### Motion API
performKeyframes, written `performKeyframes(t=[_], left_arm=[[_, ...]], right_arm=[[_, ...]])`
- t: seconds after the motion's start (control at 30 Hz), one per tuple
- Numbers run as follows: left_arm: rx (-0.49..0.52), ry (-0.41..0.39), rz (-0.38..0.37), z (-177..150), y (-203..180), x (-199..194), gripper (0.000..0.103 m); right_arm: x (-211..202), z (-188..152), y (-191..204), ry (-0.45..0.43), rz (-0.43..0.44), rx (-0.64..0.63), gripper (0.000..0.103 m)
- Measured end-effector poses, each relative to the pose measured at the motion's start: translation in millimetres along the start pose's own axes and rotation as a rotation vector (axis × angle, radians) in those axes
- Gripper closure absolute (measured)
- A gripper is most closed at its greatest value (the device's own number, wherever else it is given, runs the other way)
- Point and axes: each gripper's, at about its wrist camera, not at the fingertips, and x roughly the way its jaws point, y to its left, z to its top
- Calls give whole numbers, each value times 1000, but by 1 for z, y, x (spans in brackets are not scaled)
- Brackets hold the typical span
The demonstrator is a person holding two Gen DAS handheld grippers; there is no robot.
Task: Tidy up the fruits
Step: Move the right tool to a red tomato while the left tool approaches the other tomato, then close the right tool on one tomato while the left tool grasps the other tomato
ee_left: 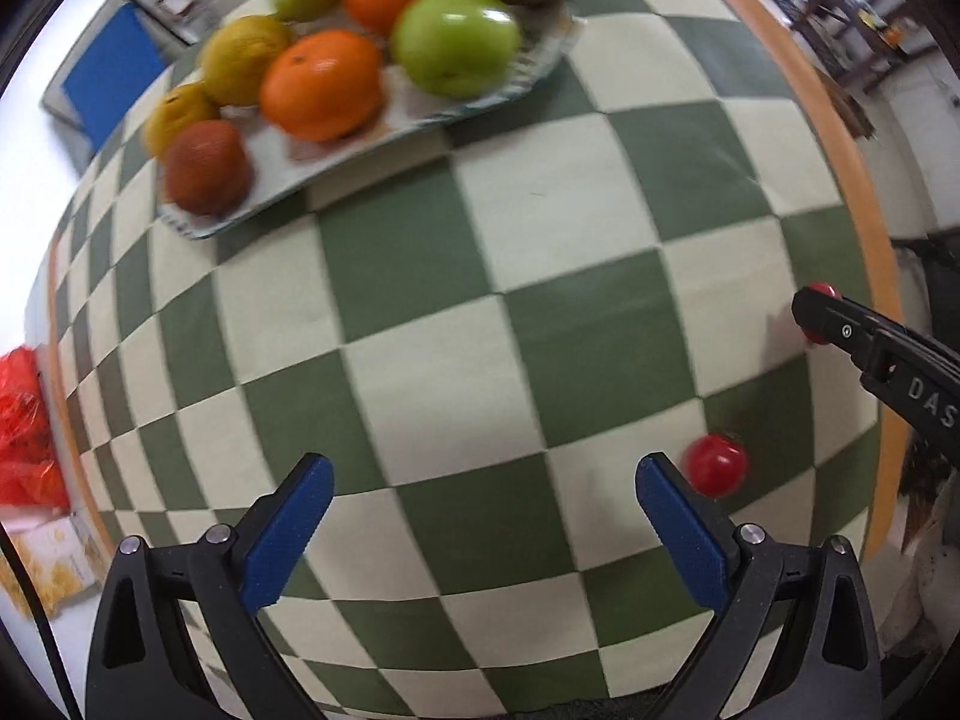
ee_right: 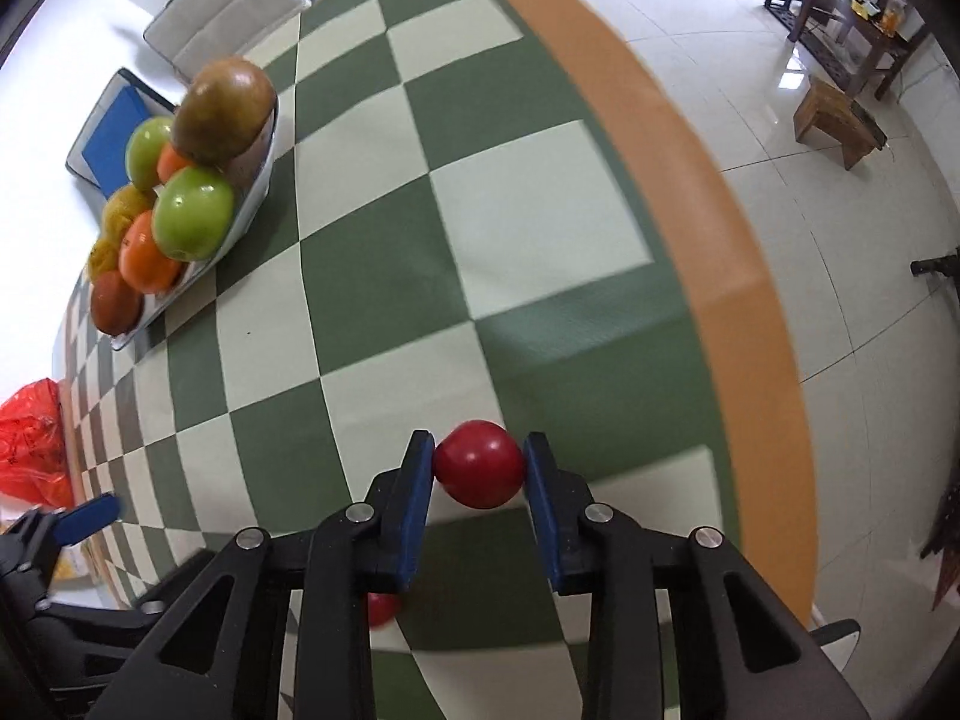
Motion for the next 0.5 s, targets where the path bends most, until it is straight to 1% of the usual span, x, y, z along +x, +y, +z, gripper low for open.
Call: performKeyframes(t=[0.17,0.23,0.27,0.3,0.33,0.37,0.4,0.43,0.47,0.5], left_arm=[[94,-12,-109,-6,-35,-2,2],[130,-14,-128,-7,-49,-1,4],[150,-11,-141,-9,-56,1,15],[169,1,-151,-10,-63,4,29],[188,20,-158,-11,-70,8,34],[199,31,-164,-12,-75,11,44],[211,43,-169,-12,-80,14,51],[220,49,-169,-13,-84,16,53],[231,52,-170,-14,-88,18,57],[240,53,-172,-15,-91,19,67]], right_arm=[[-25,-20,-20,-18,-1,43,70],[-32,-27,-26,-22,-4,62,70],[-33,-30,-29,-22,-6,69,70],[-35,-33,-34,-23,-11,75,70],[-35,-37,-41,-25,-15,80,70],[-36,-41,-48,-26,-17,86,70],[-37,-43,-50,-24,-20,92,70],[-38,-46,-53,-24,-21,98,70],[-37,-48,-55,-25,-21,102,70],[-37,-49,-56,-24,-21,105,70]])
